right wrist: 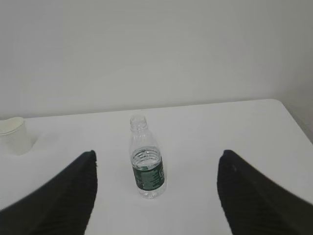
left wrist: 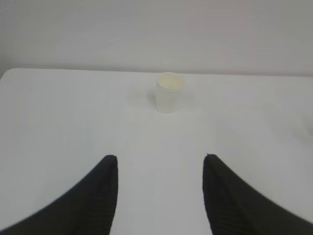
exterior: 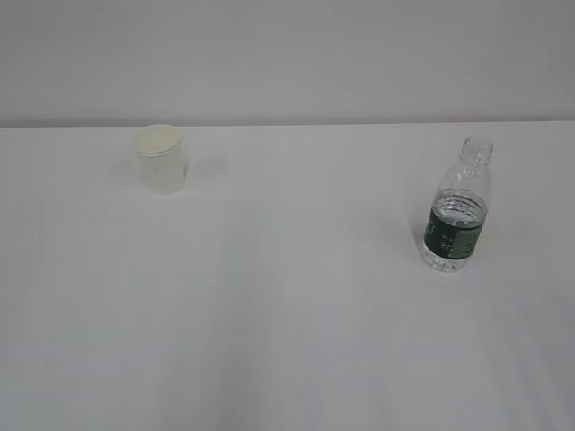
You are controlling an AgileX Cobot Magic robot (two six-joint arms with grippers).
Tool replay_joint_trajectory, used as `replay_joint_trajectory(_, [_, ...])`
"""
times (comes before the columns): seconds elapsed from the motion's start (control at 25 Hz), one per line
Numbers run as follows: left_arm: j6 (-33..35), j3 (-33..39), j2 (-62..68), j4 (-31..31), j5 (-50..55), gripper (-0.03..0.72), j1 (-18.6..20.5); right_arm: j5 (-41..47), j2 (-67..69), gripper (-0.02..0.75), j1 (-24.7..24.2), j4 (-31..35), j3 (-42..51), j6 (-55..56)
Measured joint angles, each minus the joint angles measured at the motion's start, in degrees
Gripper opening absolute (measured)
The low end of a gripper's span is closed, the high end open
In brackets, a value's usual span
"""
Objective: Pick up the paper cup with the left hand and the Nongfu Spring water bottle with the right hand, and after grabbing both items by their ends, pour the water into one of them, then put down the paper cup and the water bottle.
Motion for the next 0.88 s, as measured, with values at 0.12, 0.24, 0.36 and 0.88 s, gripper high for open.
replay_joint_trajectory(0.12, [0.98,0.0,3.34,-1.77,-3.24,0.398,0.0,-1.98,1.69,0.573,0.0,0.0,0.0,-0.25])
replay_joint_trajectory(0.24, [1.3,0.0,5.18,-1.9,-6.17,0.398,0.0,-3.95,2.64,0.573,0.0,0.08,0.0,-0.73])
replay_joint_trajectory(0.36, [1.28,0.0,6.66,-1.9,-8.42,0.398,0.0,-5.72,3.6,0.573,0.0,0.08,0.0,-1.01])
replay_joint_trajectory(0.88, [1.31,0.0,19.71,-1.45,-21.4,0.398,-0.58,-15.89,11.57,0.573,0.0,1.83,0.0,-2.23])
